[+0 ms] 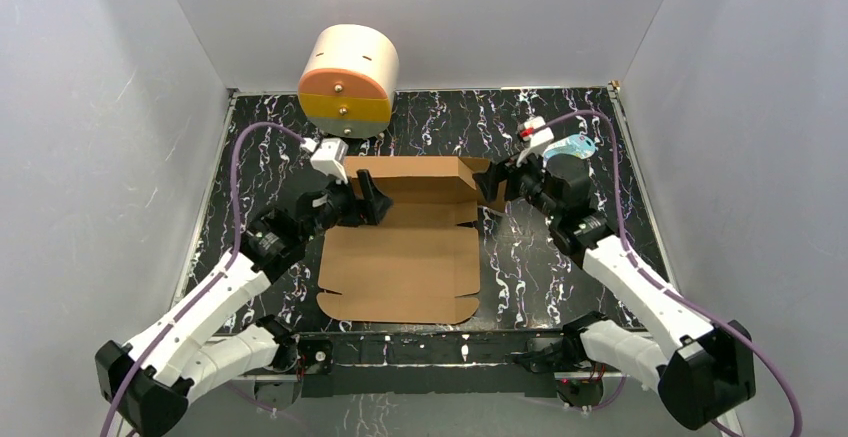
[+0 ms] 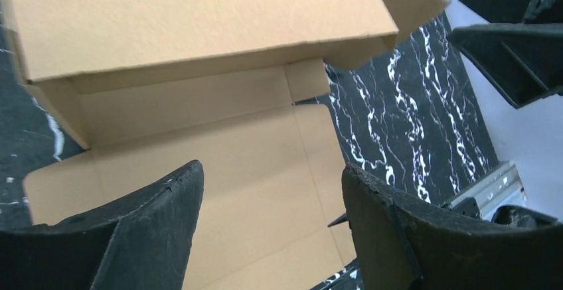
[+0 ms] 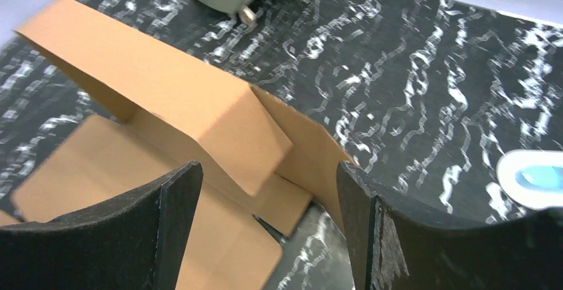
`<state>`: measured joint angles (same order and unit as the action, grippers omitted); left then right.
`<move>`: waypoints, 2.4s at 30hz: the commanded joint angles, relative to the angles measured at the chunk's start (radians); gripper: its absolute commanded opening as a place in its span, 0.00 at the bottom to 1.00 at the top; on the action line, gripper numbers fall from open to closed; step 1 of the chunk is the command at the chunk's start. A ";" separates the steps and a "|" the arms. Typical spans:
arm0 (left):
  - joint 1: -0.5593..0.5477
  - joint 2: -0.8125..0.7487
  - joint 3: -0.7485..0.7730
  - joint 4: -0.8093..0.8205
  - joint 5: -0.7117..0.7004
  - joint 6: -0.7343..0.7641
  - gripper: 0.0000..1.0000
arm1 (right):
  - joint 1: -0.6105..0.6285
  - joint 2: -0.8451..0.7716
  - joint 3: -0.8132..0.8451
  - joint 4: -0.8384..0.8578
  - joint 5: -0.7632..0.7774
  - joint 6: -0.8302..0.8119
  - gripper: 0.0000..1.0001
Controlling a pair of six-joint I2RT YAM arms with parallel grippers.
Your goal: Fold the paper box
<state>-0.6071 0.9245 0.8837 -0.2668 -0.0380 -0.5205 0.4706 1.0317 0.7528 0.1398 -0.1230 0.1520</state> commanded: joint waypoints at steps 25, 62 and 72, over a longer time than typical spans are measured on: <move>-0.233 0.414 -0.250 0.779 -0.094 0.175 0.78 | -0.280 0.177 -0.259 0.527 -0.383 -0.067 0.53; -0.450 0.993 -0.167 1.436 -0.413 0.479 0.84 | -0.184 0.154 -0.306 0.544 -0.406 -0.118 0.23; -0.454 1.079 -0.117 1.486 -0.629 0.463 0.74 | -0.181 0.141 -0.322 0.554 -0.405 -0.115 0.23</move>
<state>-1.0607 2.0048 0.7456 1.1248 -0.5388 -0.0494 0.2840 1.2076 0.4408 0.6464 -0.5293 0.0479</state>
